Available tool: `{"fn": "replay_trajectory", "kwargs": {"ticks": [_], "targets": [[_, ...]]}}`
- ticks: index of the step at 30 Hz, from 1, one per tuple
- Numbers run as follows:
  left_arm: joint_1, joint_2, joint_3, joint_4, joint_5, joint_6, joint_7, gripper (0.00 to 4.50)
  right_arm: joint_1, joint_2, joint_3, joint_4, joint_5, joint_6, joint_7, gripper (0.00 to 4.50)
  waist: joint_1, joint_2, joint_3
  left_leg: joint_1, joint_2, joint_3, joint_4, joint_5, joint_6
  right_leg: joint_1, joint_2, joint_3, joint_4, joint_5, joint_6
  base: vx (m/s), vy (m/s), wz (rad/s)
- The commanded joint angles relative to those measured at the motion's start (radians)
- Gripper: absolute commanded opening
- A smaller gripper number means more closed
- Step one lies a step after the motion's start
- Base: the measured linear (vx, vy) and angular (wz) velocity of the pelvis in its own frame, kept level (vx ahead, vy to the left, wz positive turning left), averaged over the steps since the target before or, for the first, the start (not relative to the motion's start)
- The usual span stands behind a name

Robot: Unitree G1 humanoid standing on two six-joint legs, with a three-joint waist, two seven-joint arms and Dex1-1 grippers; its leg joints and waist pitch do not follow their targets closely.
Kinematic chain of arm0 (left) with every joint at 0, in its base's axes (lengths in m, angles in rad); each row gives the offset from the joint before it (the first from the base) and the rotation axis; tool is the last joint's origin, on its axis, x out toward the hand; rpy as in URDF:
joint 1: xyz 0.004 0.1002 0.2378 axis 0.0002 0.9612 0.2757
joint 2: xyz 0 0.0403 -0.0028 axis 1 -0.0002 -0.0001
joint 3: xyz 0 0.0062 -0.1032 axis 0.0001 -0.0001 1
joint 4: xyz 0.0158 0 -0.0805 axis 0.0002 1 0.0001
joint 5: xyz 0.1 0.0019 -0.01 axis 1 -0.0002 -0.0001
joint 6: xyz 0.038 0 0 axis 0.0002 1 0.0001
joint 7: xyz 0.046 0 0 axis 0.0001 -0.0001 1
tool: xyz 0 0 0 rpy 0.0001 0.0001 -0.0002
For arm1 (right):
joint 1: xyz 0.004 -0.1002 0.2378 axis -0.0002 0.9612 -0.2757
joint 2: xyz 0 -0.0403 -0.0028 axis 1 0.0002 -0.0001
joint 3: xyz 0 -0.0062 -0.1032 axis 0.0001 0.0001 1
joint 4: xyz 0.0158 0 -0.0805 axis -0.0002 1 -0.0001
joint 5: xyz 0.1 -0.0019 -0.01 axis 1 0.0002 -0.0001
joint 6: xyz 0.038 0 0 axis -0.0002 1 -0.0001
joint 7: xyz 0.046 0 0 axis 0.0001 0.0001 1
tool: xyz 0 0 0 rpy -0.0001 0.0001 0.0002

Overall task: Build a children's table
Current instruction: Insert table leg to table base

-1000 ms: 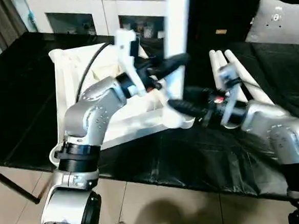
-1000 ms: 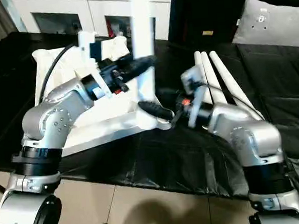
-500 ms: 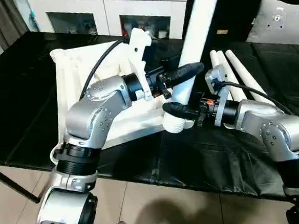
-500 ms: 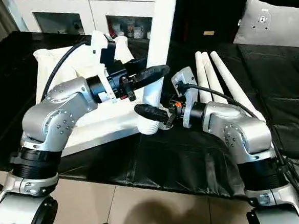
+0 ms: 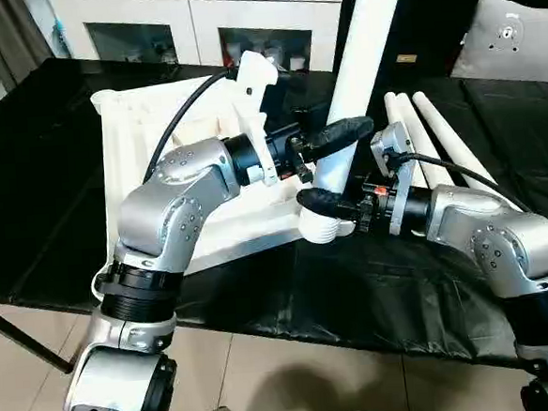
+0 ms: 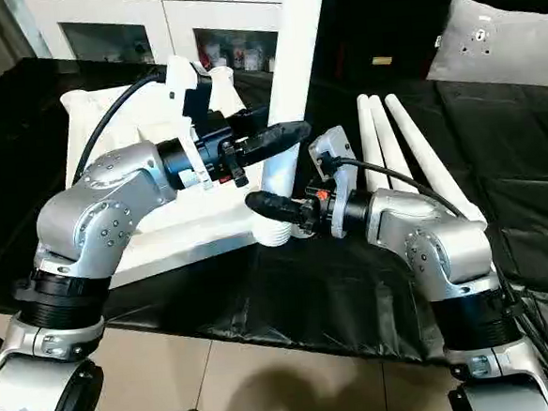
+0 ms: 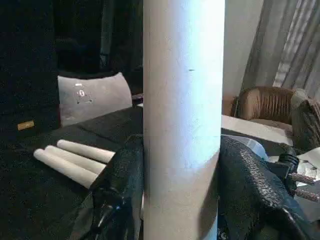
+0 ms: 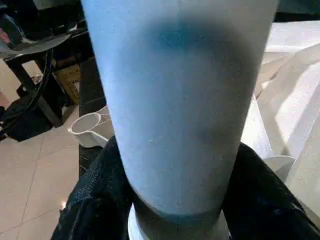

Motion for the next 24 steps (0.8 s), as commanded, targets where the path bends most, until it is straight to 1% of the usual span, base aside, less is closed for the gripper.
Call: {"fn": "replay_trajectory", "kwargs": {"ticks": [1,2,3,5,7,8,10,13,14,15,16,17,18,19,20,21,22,23,24], "targets": [[-0.006,0.001,-0.021,-0.041,-0.008,0.003,-0.032,1.82,-0.003,0.005,-0.020,0.020,-0.019,0.008,-0.035,2.01,0.002,-0.017,-0.095,0.013,0.035,-0.007,-0.063,-0.113,0.017,0.059,-0.061,0.043,-0.074,-0.200,-0.176,0.000,0.000,0.00],[-0.006,0.001,-0.021,-0.041,-0.008,0.003,-0.032,1.82,-0.003,0.005,-0.020,0.020,-0.019,0.008,-0.035,1.99,0.002,-0.017,-0.095,0.012,0.035,-0.007,-0.063,-0.112,0.016,0.059,-0.062,0.043,-0.073,-0.197,-0.176,0.000,0.000,0.00],[-0.007,-0.001,-0.026,-0.042,-0.004,0.008,-0.028,1.82,0.000,0.019,-0.024,0.020,-0.030,-0.021,-0.051,1.96,0.002,-0.016,-0.095,0.013,0.035,-0.007,-0.063,-0.112,0.014,0.059,-0.062,0.043,-0.073,-0.198,-0.176,0.000,0.000,0.00],[-0.007,-0.005,-0.028,-0.049,-0.008,0.016,-0.026,1.82,0.006,0.029,-0.020,0.017,-0.047,-0.050,-0.071,1.95,0.002,-0.016,-0.095,0.012,0.035,-0.007,-0.063,-0.112,0.011,0.059,-0.063,0.044,-0.073,-0.199,-0.175,0.000,0.000,0.00],[-0.007,-0.012,-0.024,-0.064,-0.032,0.036,-0.029,1.82,0.007,0.029,-0.008,0.013,-0.061,-0.031,-0.096,1.94,0.001,-0.016,-0.095,0.014,0.035,-0.007,-0.064,-0.113,0.007,0.058,-0.061,0.043,-0.073,-0.201,-0.174,0.000,0.000,0.00],[-0.007,-0.015,-0.022,-0.069,-0.041,0.042,-0.030,2.17,0.007,0.029,-0.004,0.013,-0.064,-0.027,-0.101,1.93,0.001,-0.014,-0.095,0.013,0.035,-0.007,-0.064,-0.114,0.007,0.059,-0.061,0.043,-0.073,-0.197,-0.176,0.000,0.000,0.00],[-0.011,-0.047,0.002,-0.093,-0.102,0.073,-0.022,2.51,0.011,0.042,-0.002,0.018,-0.062,-0.026,-0.103,1.93,0.001,-0.015,-0.095,0.012,0.034,-0.007,-0.063,-0.116,0.009,0.061,-0.062,0.043,-0.073,-0.194,-0.179,0.000,0.000,0.00],[-0.011,-0.081,0.026,-0.113,-0.166,0.097,-0.017,2.62,0.019,0.057,-0.007,0.017,-0.070,-0.044,-0.111,1.92,0.005,-0.015,-0.095,0.010,0.034,-0.005,-0.062,-0.113,0.010,0.059,-0.063,0.043,-0.071,-0.185,-0.195,0.000,0.000,0.00],[-0.013,-0.096,0.036,-0.115,-0.190,0.102,-0.017,2.75,0.020,0.065,-0.009,0.019,-0.074,-0.053,-0.115,1.91,0.007,-0.005,-0.096,0.012,0.033,-0.007,-0.061,-0.115,0.008,0.059,-0.063,0.042,-0.071,-0.184,-0.196,0.000,0.000,0.00],[-0.012,-0.107,0.041,-0.119,-0.206,0.104,-0.020,2.93,0.021,0.068,-0.010,0.018,-0.073,-0.056,-0.116,1.91,0.004,-0.008,-0.095,0.012,0.032,-0.007,-0.062,-0.124,0.008,0.060,-0.060,0.042,-0.073,-0.186,-0.193,0.000,0.000,0.00],[-0.011,-0.110,0.042,-0.122,-0.210,0.104,-0.021,2.95,0.022,0.069,-0.010,0.018,-0.073,-0.056,-0.116,1.91,0.004,-0.010,-0.095,0.012,0.032,-0.006,-0.062,-0.130,0.010,0.060,-0.060,0.043,-0.075,-0.189,-0.191,0.000,0.000,0.00],[-0.012,-0.121,0.049,-0.122,-0.219,0.110,-0.010,2.95,0.023,0.072,-0.012,0.017,-0.072,-0.058,-0.119,1.91,0.005,-0.009,-0.095,0.012,0.032,-0.007,-0.062,-0.130,0.009,0.061,-0.060,0.042,-0.074,-0.189,-0.190,0.000,0.000,0.00],[-0.016,-0.146,0.071,-0.117,-0.225,0.125,0.022,3.08,0.027,0.078,-0.018,0.012,-0.066,-0.058,-0.127,1.91,0.004,-0.006,-0.094,0.012,0.033,-0.007,-0.062,-0.132,0.009,0.061,-0.060,0.042,-0.075,-0.188,-0.191,0.000,0.000,0.00],[-0.018,-0.154,0.079,-0.113,-0.226,0.130,0.033,3.08,0.029,0.080,-0.021,0.010,-0.062,-0.057,-0.129,1.91,0.003,-0.007,-0.094,0.013,0.033,-0.007,-0.063,-0.136,0.010,0.061,-0.059,0.042,-0.077,-0.189,-0.190,0.000,0.000,0.00],[-0.020,-0.156,0.085,-0.102,-0.215,0.120,0.042,3.34,0.032,0.085,-0.028,0.007,-0.062,-0.062,-0.137,1.91,0.003,-0.007,-0.095,0.012,0.033,-0.007,-0.062,-0.134,0.011,0.062,-0.059,0.042,-0.076,-0.187,-0.190,0.000,0.000,0.00],[-0.025,-0.148,0.097,-0.071,-0.175,0.080,0.058,3.39,0.039,0.093,-0.046,0.004,-0.064,-0.069,-0.162,1.91,0.004,-0.009,-0.095,0.011,0.032,-0.008,-0.063,-0.129,0.013,0.062,-0.059,0.042,-0.077,-0.186,-0.186,0.000,0.000,0.00],[-0.025,-0.147,0.098,-0.067,-0.170,0.075,0.059,3.45,0.040,0.093,-0.049,0.004,-0.065,-0.071,-0.166,1.91,0.004,-0.007,-0.095,0.012,0.032,-0.009,-0.064,-0.130,0.012,0.061,-0.059,0.042,-0.080,-0.190,-0.181,0.000,0.000,0.00],[-0.025,-0.142,0.103,-0.057,-0.159,0.061,0.062,3.45,0.042,0.095,-0.055,0.005,-0.068,-0.075,-0.176,1.91,0.004,-0.007,-0.095,0.013,0.033,-0.009,-0.064,-0.133,0.009,0.061,-0.059,0.042,-0.079,-0.193,-0.180,0.000,0.000,0.00],[-0.024,-0.130,0.108,-0.042,-0.140,0.038,0.065,3.57,0.050,0.096,-0.062,0.005,-0.071,-0.092,-0.180,1.91,0.005,-0.005,-0.096,0.012,0.032,-0.009,-0.064,-0.134,0.006,0.062,-0.059,0.042,-0.080,-0.197,-0.175,0.000,0.000,0.00]]}}
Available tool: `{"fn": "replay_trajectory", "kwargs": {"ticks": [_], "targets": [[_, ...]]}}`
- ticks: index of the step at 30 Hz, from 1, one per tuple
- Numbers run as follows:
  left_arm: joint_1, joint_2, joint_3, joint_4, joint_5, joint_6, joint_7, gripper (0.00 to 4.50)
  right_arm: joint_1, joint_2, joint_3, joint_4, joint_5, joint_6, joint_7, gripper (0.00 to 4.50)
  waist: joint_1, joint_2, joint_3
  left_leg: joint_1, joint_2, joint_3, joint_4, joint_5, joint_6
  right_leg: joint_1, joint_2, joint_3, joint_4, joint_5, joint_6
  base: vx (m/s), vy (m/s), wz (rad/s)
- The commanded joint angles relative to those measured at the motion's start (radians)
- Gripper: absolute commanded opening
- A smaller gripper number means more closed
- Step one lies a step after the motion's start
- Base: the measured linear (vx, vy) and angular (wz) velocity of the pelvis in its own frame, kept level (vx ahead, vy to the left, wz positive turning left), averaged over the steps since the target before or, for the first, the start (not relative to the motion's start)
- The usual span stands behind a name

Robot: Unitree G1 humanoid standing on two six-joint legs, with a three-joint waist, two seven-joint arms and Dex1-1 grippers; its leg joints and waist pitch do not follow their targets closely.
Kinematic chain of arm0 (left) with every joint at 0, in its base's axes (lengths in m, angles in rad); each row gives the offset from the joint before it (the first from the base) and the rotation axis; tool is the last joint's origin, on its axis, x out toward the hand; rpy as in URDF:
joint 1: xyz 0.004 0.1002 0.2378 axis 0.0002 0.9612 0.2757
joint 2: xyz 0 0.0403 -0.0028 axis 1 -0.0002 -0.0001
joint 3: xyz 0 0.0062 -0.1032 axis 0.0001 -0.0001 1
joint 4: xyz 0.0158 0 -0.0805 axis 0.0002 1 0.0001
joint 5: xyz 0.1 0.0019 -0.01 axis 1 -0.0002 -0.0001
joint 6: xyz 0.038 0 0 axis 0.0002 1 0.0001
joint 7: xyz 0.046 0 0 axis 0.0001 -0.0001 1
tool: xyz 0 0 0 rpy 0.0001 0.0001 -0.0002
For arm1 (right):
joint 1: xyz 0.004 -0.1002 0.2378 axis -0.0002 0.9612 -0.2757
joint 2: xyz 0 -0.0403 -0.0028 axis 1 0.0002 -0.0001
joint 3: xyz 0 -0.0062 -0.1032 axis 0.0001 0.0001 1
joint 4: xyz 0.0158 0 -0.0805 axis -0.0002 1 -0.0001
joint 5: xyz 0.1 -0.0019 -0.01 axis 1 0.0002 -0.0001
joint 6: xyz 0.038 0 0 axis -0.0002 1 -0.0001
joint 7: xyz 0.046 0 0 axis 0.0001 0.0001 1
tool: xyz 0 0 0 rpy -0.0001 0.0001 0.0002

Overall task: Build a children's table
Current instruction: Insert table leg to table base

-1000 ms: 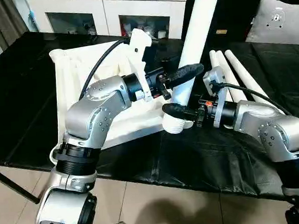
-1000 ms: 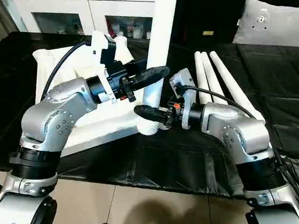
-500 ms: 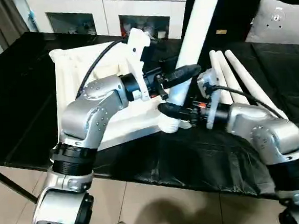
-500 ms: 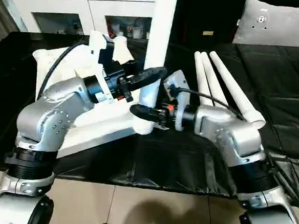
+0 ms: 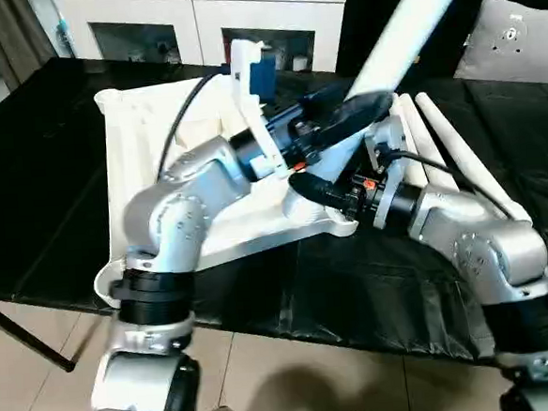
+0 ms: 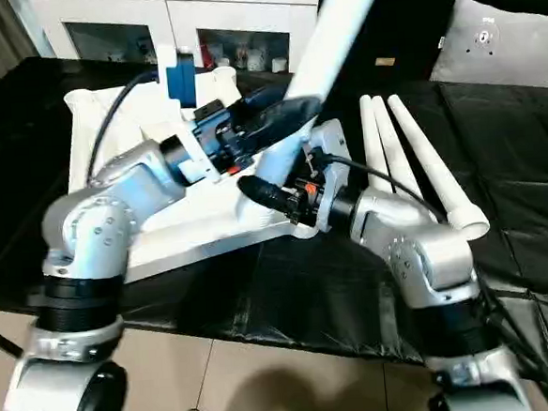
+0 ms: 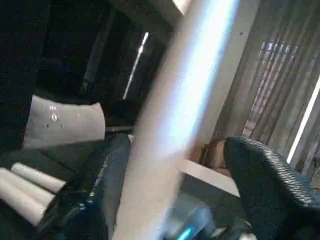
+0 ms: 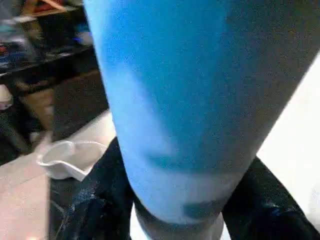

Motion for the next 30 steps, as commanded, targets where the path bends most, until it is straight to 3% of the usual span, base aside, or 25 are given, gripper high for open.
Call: {"fn": "replay_trajectory", "kwargs": {"ticks": [1,4,5,6,7,8,9,11,12,13,14,17,18,22,30], "targets": [[-0.020,0.013,0.003,0.001,0.027,-0.039,0.001,3.71,0.007,-0.004,-0.028,0.001,-0.014,-0.018,-0.019,1.90,0.001,0.000,-0.096,0.012,0.032,-0.010,-0.064,-0.135,0.002,0.062,-0.059,0.042,-0.078,-0.190,-0.175,0.000,0.000,0.00],[-0.008,0.052,0.012,0.033,0.061,-0.086,-0.011,3.84,0.023,-0.015,-0.041,0.001,-0.036,-0.017,-0.059,1.89,-0.004,-0.003,-0.095,0.012,0.030,-0.010,-0.067,-0.139,0.000,0.063,-0.055,0.041,-0.079,-0.188,-0.157,0.000,0.000,0.00],[0.001,0.081,-0.001,0.055,0.095,-0.107,-0.023,3.84,0.034,-0.031,-0.039,0.001,-0.054,-0.016,-0.067,1.89,-0.004,0.005,-0.095,0.013,0.030,-0.012,-0.067,-0.141,-0.001,0.062,-0.054,0.041,-0.081,-0.195,-0.151,0.000,0.000,0.00],[0.009,0.108,-0.018,0.078,0.131,-0.122,-0.035,3.84,0.044,-0.040,-0.042,0.002,-0.069,-0.019,-0.080,1.89,-0.009,0.003,-0.094,0.015,0.028,-0.011,-0.068,-0.153,-0.010,0.062,-0.053,0.042,-0.084,-0.210,-0.140,0.000,0.000,0.00],[0.017,0.133,-0.041,0.101,0.166,-0.136,-0.046,3.84,0.051,-0.045,-0.049,0.007,-0.080,-0.025,-0.093,1.89,-0.009,0.011,-0.094,0.015,0.028,-0.013,-0.067,-0.156,-0.013,0.060,-0.053,0.042,-0.084,-0.217,-0.135,0.000,0.000,0.00],[0.017,0.133,-0.041,0.101,0.166,-0.136,-0.046,3.84,0.051,-0.045,-0.049,0.007,-0.080,-0.025,-0.093,1.89,-0.009,0.011,-0.094,0.015,0.028,-0.013,-0.067,-0.156,-0.013,0.060,-0.053,0.042,-0.084,-0.217,-0.135,0.000,0.000,0.00],[0.031,0.207,-0.149,0.190,0.295,-0.191,-0.057,3.84,0.064,-0.051,-0.065,0.024,-0.118,-0.082,-0.132,1.89,-0.012,0.013,-0.095,0.018,0.029,-0.014,-0.069,-0.169,-0.016,0.057,-0.053,0.041,-0.088,-0.227,-0.125,0.000,0.000,0.00],[0.034,0.234,-0.196,0.234,0.349,-0.211,-0.053,3.84,0.068,-0.051,-0.074,0.029,-0.128,-0.102,-0.144,1.89,-0.018,0.011,-0.095,0.018,0.026,-0.013,-0.071,-0.187,-0.021,0.056,-0.052,0.041,-0.088,-0.249,-0.111,0.000,0.000,0.00],[0.029,0.250,-0.248,0.316,0.402,-0.194,-0.026,3.84,0.072,-0.045,-0.094,0.025,-0.127,-0.115,-0.160,1.89,-0.019,0.017,-0.098,0.019,0.026,-0.012,-0.069,-0.186,-0.023,0.056,-0.052,0.042,-0.085,-0.249,-0.115,0.000,0.000,0.00],[0.029,0.249,-0.262,0.348,0.415,-0.218,-0.035,3.84,0.073,-0.044,-0.098,0.020,-0.124,-0.117,-0.161,1.89,-0.018,0.022,-0.099,0.020,0.027,-0.012,-0.070,-0.190,-0.024,0.055,-0.053,0.042,-0.085,-0.250,-0.120,0.000,0.000,0.00],[0.029,0.249,-0.262,0.349,0.415,-0.219,-0.035,3.55,0.073,-0.044,-0.098,0.020,-0.124,-0.117,-0.161,1.89,-0.018,0.020,-0.098,0.019,0.026,-0.012,-0.070,-0.194,-0.022,0.055,-0.053,0.042,-0.089,-0.253,-0.123,0.000,0.000,0.00],[0.028,0.240,-0.281,0.408,0.441,-0.269,-0.050,3.42,0.074,-0.046,-0.102,0.015,-0.124,-0.126,-0.164,1.89,-0.018,0.023,-0.101,0.016,0.028,-0.012,-0.069,-0.187,-0.017,0.058,-0.055,0.042,-0.085,-0.206,-0.155,0.000,0.000,0.00],[0.026,0.220,-0.301,0.490,0.468,-0.320,-0.076,3.12,0.080,-0.055,-0.094,0.004,-0.145,-0.142,-0.167,1.89,-0.018,0.023,-0.101,0.016,0.026,-0.012,-0.068,-0.189,-0.012,0.060,-0.055,0.041,-0.087,-0.196,-0.163,0.000,0.000,0.00],[0.015,0.207,-0.327,0.579,0.505,-0.380,-0.096,2.99,0.089,-0.057,-0.088,-0.008,-0.143,-0.162,-0.147,1.89,-0.017,0.022,-0.103,0.016,0.027,-0.011,-0.067,-0.192,0.000,0.061,-0.058,0.042,-0.087,-0.204,-0.164,0.000,0.000,0.00],[-0.013,0.209,-0.364,0.757,0.598,-0.536,-0.107,2.12,0.098,-0.049,-0.082,-0.033,-0.114,-0.151,-0.111,1.89,-0.016,0.017,-0.101,0.018,0.030,-0.013,-0.070,-0.207,0.009,0.060,-0.060,0.041,-0.092,-0.233,-0.160,0.000,0.000,0.00]]}}
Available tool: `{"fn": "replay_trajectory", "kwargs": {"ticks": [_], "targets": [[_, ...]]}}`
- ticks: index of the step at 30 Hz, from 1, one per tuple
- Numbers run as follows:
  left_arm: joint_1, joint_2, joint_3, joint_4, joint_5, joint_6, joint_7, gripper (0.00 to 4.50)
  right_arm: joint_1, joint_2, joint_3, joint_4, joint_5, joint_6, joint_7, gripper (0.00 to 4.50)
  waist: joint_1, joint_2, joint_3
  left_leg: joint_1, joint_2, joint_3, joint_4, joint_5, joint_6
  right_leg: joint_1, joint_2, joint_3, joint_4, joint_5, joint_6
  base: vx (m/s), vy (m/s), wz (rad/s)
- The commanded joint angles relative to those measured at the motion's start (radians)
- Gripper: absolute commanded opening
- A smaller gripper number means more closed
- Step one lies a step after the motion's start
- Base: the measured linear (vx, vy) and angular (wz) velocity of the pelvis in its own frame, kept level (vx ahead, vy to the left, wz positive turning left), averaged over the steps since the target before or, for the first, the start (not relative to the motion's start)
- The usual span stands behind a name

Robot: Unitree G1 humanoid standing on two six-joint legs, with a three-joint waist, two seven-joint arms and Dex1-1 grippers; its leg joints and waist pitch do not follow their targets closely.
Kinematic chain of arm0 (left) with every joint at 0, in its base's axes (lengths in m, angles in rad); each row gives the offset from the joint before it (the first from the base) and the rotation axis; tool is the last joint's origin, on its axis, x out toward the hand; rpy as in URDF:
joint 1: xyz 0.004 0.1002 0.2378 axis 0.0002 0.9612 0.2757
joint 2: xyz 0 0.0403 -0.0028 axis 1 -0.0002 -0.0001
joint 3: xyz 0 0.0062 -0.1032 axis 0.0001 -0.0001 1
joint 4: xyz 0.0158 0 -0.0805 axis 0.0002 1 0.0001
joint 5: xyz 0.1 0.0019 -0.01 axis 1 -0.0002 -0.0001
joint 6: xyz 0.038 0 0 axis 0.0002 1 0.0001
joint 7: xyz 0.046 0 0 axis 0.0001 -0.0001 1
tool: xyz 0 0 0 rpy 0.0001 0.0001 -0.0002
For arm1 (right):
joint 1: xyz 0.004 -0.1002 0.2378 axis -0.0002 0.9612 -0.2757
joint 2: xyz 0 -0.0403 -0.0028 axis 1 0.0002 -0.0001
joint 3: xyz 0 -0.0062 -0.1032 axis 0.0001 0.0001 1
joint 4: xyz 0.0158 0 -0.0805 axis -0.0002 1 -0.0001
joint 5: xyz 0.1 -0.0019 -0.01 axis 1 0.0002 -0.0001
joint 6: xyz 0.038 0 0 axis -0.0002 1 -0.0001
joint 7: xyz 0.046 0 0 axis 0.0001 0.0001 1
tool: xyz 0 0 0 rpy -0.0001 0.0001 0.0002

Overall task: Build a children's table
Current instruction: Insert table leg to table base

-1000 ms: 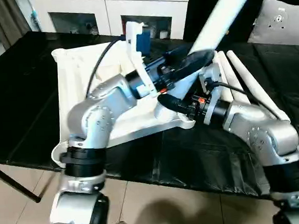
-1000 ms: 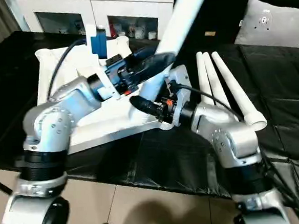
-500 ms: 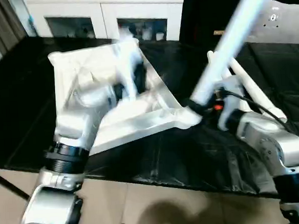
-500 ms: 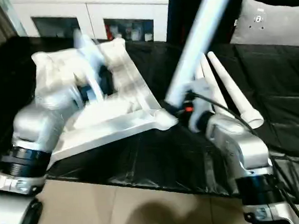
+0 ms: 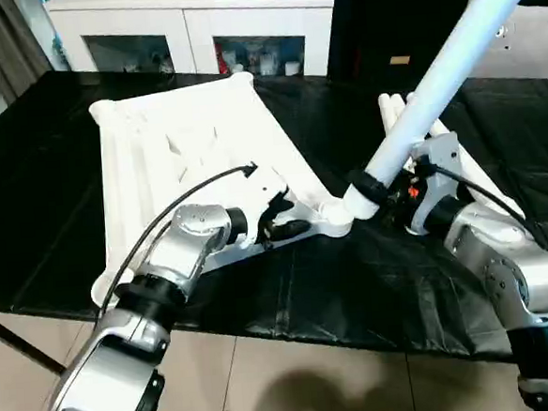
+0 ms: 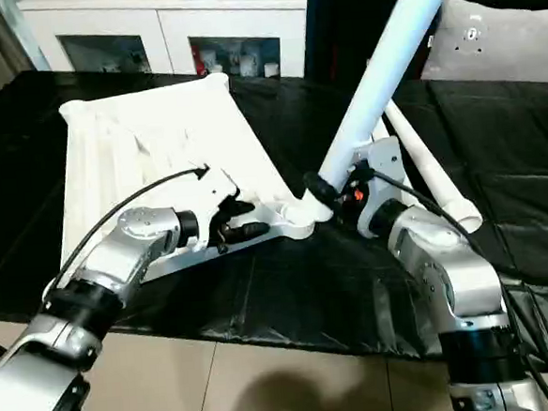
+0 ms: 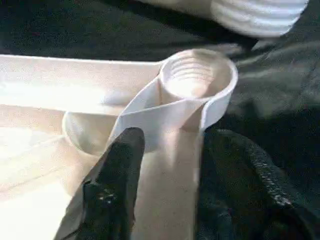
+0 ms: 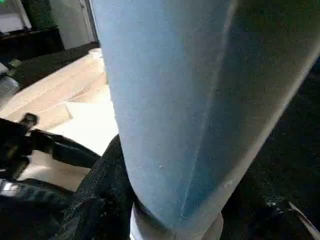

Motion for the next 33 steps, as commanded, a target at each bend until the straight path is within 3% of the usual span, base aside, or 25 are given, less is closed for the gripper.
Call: {"fn": "replay_trajectory", "kwargs": {"ticks": [1,10,26,29,30,31,32,33], "targets": [[-0.016,0.007,-0.014,0.042,0.031,-0.041,-0.011,2.04,-0.006,0.000,0.004,-0.026,0.010,-0.003,0.010,1.89,0.000,-0.007,-0.087,0.015,0.031,-0.012,-0.070,-0.203,0.011,0.059,-0.062,0.041,-0.087,-0.235,-0.166,0.000,0.000,0.00],[-0.028,0.008,-0.008,0.102,0.040,-0.093,-0.095,1.42,-0.008,0.002,0.012,-0.025,0.010,0.003,0.025,1.89,0.002,-0.008,-0.086,0.017,0.034,-0.011,-0.070,-0.204,0.014,0.055,-0.066,0.042,-0.086,-0.234,-0.188,0.000,0.000,0.00],[-0.048,0.021,-0.014,0.164,0.104,-0.132,-0.119,0.23,-0.021,-0.012,0.043,-0.011,-0.002,0.027,0.059,1.89,0.002,-0.012,-0.082,0.018,0.035,-0.012,-0.073,-0.216,0.017,0.054,-0.068,0.042,-0.091,-0.278,-0.179,0.000,0.000,0.00],[-0.043,0.036,-0.039,0.170,0.139,-0.173,-0.138,0.04,-0.034,-0.030,0.070,0.010,-0.018,0.039,0.085,1.89,0.000,-0.012,-0.082,0.017,0.036,-0.013,-0.074,-0.219,0.014,0.054,-0.068,0.043,-0.090,-0.276,-0.174,0.000,0.000,0.00],[-0.039,0.040,-0.043,0.165,0.142,-0.186,-0.147,0.01,-0.038,-0.035,0.077,0.014,-0.020,0.045,0.095,1.89,-0.002,-0.019,-0.079,0.016,0.036,-0.012,-0.075,-0.218,0.017,0.053,-0.068,0.043,-0.090,-0.275,-0.174,0.000,0.000,0.00],[-0.032,0.044,-0.045,0.154,0.141,-0.214,-0.163,0.01,-0.042,-0.039,0.083,0.019,-0.020,0.052,0.105,1.89,-0.001,-0.017,-0.080,0.016,0.035,-0.012,-0.074,-0.209,0.020,0.054,-0.069,0.043,-0.090,-0.270,-0.176,0.000,0.000,0.00],[-0.023,0.049,-0.047,0.137,0.132,-0.249,-0.194,0.00,-0.045,-0.043,0.089,0.024,-0.023,0.053,0.113,1.89,-0.002,-0.023,-0.080,0.015,0.036,-0.011,-0.074,-0.201,0.022,0.055,-0.069,0.044,-0.088,-0.261,-0.177,0.000,0.000,0.00],[-0.011,0.056,-0.050,0.111,0.122,-0.271,-0.230,0.00,-0.050,-0.046,0.097,0.033,-0.028,0.053,0.121,1.89,-0.001,-0.019,-0.082,0.014,0.036,-0.010,-0.073,-0.183,0.028,0.055,-0.070,0.044,-0.085,-0.238,-0.184,0.000,0.000,0.00]]}}
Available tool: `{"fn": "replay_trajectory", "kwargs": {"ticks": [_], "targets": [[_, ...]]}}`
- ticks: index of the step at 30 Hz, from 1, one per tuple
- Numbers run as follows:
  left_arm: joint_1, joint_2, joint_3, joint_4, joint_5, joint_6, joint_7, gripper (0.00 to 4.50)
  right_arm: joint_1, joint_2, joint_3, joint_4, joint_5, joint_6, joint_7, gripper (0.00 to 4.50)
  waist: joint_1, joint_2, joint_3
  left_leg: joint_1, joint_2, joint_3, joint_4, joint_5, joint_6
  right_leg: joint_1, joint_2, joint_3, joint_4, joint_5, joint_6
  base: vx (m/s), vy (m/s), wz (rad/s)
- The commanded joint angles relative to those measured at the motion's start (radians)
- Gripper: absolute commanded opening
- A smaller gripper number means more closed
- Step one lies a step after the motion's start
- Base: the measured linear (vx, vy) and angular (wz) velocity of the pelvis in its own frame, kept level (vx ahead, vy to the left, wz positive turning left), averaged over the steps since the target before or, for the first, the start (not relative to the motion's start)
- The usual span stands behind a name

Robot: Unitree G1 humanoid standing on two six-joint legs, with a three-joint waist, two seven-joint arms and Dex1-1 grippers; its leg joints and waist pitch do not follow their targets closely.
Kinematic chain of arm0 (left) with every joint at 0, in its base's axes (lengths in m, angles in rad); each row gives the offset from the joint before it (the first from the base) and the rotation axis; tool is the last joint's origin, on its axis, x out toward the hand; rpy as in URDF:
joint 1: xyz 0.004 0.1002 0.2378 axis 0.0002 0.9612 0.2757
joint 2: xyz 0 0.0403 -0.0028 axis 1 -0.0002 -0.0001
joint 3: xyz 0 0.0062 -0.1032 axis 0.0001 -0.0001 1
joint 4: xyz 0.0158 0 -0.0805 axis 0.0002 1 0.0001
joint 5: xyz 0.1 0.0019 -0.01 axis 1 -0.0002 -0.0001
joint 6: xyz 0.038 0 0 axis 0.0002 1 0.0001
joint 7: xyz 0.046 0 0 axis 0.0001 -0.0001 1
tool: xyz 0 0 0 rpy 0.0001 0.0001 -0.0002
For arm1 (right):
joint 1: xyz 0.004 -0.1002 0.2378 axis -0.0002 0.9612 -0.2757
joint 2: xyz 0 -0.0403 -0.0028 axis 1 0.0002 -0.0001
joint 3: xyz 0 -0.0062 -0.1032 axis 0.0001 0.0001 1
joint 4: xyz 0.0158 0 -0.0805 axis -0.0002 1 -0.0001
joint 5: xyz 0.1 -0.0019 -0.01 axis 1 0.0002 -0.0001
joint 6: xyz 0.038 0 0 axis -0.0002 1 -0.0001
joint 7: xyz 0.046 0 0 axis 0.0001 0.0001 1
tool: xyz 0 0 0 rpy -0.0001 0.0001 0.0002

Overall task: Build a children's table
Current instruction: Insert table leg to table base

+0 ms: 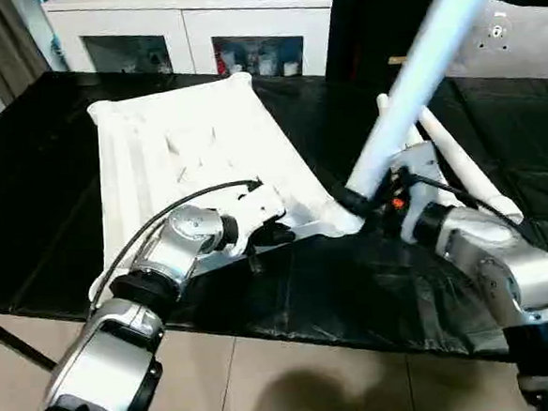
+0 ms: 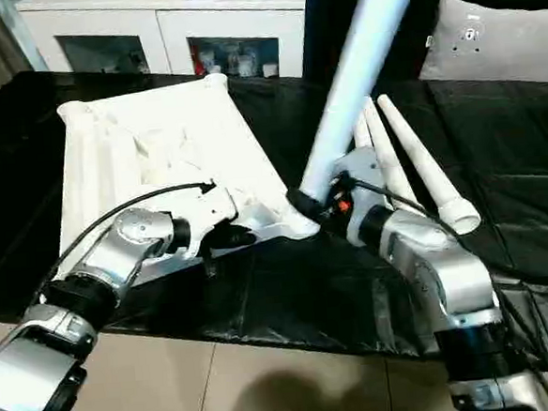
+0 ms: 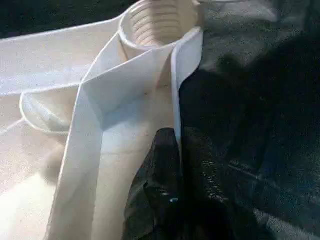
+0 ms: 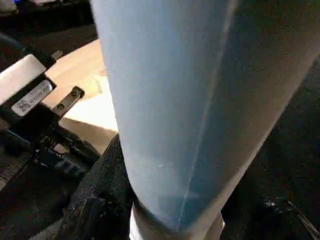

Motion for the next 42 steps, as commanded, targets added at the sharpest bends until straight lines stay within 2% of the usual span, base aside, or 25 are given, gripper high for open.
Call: {"fn": "replay_trajectory", "kwargs": {"ticks": [1,3,4,8,10,14,18,21,23,24,25,27,28,29,32,33,36,40,41,42], "targets": [[0.029,0.029,-0.033,-0.072,0.002,-0.077,-0.099,0.00,-0.023,-0.014,0.025,0.021,-0.018,0.020,0.026,1.89,0.003,-0.020,-0.083,0.014,0.037,-0.011,-0.070,-0.176,0.031,0.055,-0.071,0.044,-0.080,-0.226,-0.187,0.000,0.000,0.00],[0.040,0.037,-0.040,-0.097,-0.001,-0.093,-0.131,0.00,-0.026,-0.020,0.038,0.030,-0.022,0.027,0.038,1.89,0.004,-0.019,-0.084,0.015,0.040,-0.009,-0.070,-0.142,0.042,0.055,-0.069,0.044,-0.071,-0.166,-0.208,0.000,0.000,0.00],[0.047,0.038,-0.038,-0.109,-0.009,-0.094,-0.152,0.00,-0.026,-0.025,0.049,0.033,-0.024,0.034,0.046,1.89,0.009,-0.017,-0.086,0.021,0.042,-0.006,-0.068,-0.136,0.047,0.048,-0.068,0.045,-0.071,-0.147,-0.217,0.000,0.000,0.00],[0.065,0.043,-0.036,-0.143,-0.030,-0.093,-0.203,0.00,-0.024,-0.035,0.075,0.049,-0.031,0.064,0.064,1.89,0.015,-0.017,-0.084,0.018,0.044,-0.006,-0.071,-0.127,0.051,0.053,-0.070,0.044,-0.066,-0.124,-0.229,0.000,0.000,0.00],[0.067,0.045,-0.034,-0.144,-0.026,-0.098,-0.203,0.00,-0.024,-0.040,0.085,0.052,-0.033,0.073,0.074,1.89,0.014,-0.022,-0.081,0.019,0.043,-0.005,-0.072,-0.154,0.043,0.053,-0.072,0.044,-0.070,-0.166,-0.221,0.000,0.000,0.00],[0.073,0.051,-0.031,-0.153,-0.024,-0.111,-0.225,0.00,-0.024,-0.039,0.091,0.064,-0.032,0.083,0.086,1.89,0.013,-0.021,-0.078,0.021,0.044,-0.007,-0.076,-0.186,0.023,0.051,-0.074,0.046,-0.078,-0.232,-0.195,0.000,0.000,0.00],[0.070,0.047,-0.023,-0.145,-0.009,-0.115,-0.203,0.00,-0.025,-0.038,0.090,0.080,-0.035,0.085,0.091,1.89,0.012,-0.022,-0.079,0.021,0.044,-0.007,-0.076,-0.176,0.023,0.051,-0.073,0.046,-0.076,-0.213,-0.196,0.000,0.000,0.00],[0.067,0.047,-0.018,-0.139,-0.005,-0.115,-0.196,0.00,-0.020,-0.025,0.065,0.100,-0.023,0.081,0.084,1.89,0.012,-0.021,-0.077,0.021,0.043,-0.007,-0.076,-0.181,0.024,0.049,-0.073,0.046,-0.077,-0.214,-0.200,0.000,0.000,0.00],[0.069,0.043,-0.004,-0.138,-0.011,-0.110,-0.181,0.00,-0.006,0.012,0.003,0.128,0.023,0.065,0.072,1.89,0.011,-0.022,-0.076,0.021,0.043,-0.006,-0.076,-0.196,0.023,0.049,-0.075,0.046,-0.081,-0.235,-0.198,0.000,0.000,0.00],[0.070,0.042,-0.002,-0.139,-0.012,-0.109,-0.178,0.00,-0.004,0.017,-0.006,0.132,0.030,0.064,0.069,1.89,0.013,-0.016,-0.075,0.022,0.043,-0.007,-0.076,-0.203,0.022,0.048,-0.077,0.046,-0.081,-0.243,-0.200,0.000,0.000,0.00],[0.072,0.036,0.013,-0.136,-0.021,-0.104,-0.159,0.00,0.012,0.048,-0.061,0.157,0.071,0.058,0.053,1.89,0.011,-0.020,-0.075,0.022,0.043,-0.007,-0.077,-0.219,0.019,0.048,-0.076,0.045,-0.086,-0.262,-0.197,0.000,0.000,0.00],[0.074,0.031,0.025,-0.133,-0.028,-0.099,-0.146,0.00,0.031,0.068,-0.097,0.171,0.097,0.051,0.042,1.89,0.011,-0.019,-0.074,0.022,0.044,-0.009,-0.080,-0.222,0.015,0.048,-0.076,0.044,-0.086,-0.269,-0.196,0.000,0.000,0.00],[0.076,0.030,0.029,-0.134,-0.031,-0.097,-0.142,0.00,0.047,0.076,-0.107,0.169,0.105,0.044,0.040,1.89,0.011,-0.009,-0.074,0.023,0.045,-0.010,-0.081,-0.230,0.011,0.045,-0.074,0.044,-0.087,-0.264,-0.194,0.000,0.000,0.00],[0.077,0.030,0.030,-0.135,-0.031,-0.096,-0.140,0.00,0.058,0.078,-0.108,0.164,0.104,0.037,0.040,1.89,0.011,-0.014,-0.074,0.024,0.045,-0.010,-0.082,-0.235,0.010,0.046,-0.074,0.044,-0.087,-0.256,-0.194,0.000,0.000,0.00],[0.079,0.032,0.034,-0.135,-0.027,-0.096,-0.134,0.00,0.108,0.074,-0.082,0.121,0.077,-0.008,0.047,1.89,0.012,-0.010,-0.073,0.023,0.045,-0.011,-0.083,-0.235,0.008,0.046,-0.075,0.044,-0.085,-0.247,-0.192,0.000,0.000,0.00],[0.081,0.034,0.032,-0.136,-0.022,-0.099,-0.135,0.00,0.134,0.062,-0.045,0.087,0.032,-0.046,0.048,1.88,0.013,-0.008,-0.073,0.023,0.045,-0.011,-0.084,-0.234,0.009,0.045,-0.073,0.044,-0.086,-0.240,-0.191,0.000,0.000,0.00],[0.081,0.039,0.024,-0.138,-0.011,-0.105,-0.142,0.00,0.144,0.040,0.009,0.071,-0.041,-0.081,0.038,1.88,0.012,-0.008,-0.069,0.023,0.043,-0.011,-0.087,-0.245,0.005,0.045,-0.072,0.044,-0.088,-0.255,-0.182,0.000,0.000,0.00],[0.078,0.051,0.007,-0.138,0.008,-0.120,-0.157,0.00,0.122,-0.001,0.081,0.091,-0.104,-0.078,0.057,1.88,0.008,-0.007,-0.064,0.026,0.043,-0.014,-0.090,-0.290,-0.001,0.043,-0.072,0.045,-0.095,-0.321,-0.171,0.000,0.000,0.00],[0.078,0.054,0.003,-0.140,0.011,-0.123,-0.165,0.00,0.117,-0.011,0.098,0.097,-0.107,-0.068,0.072,1.88,0.006,-0.008,-0.059,0.025,0.043,-0.014,-0.092,-0.298,-0.001,0.042,-0.072,0.045,-0.097,-0.330,-0.168,0.000,0.000,0.00],[0.078,0.056,0.000,-0.142,0.012,-0.124,-0.170,0.00,0.115,-0.018,0.109,0.101,-0.108,-0.060,0.084,1.88,0.005,-0.007,-0.060,0.025,0.043,-0.014,-0.092,-0.301,-0.002,0.043,-0.072,0.045,-0.096,-0.330,-0.167,0.000,0.000,0.00]]}}
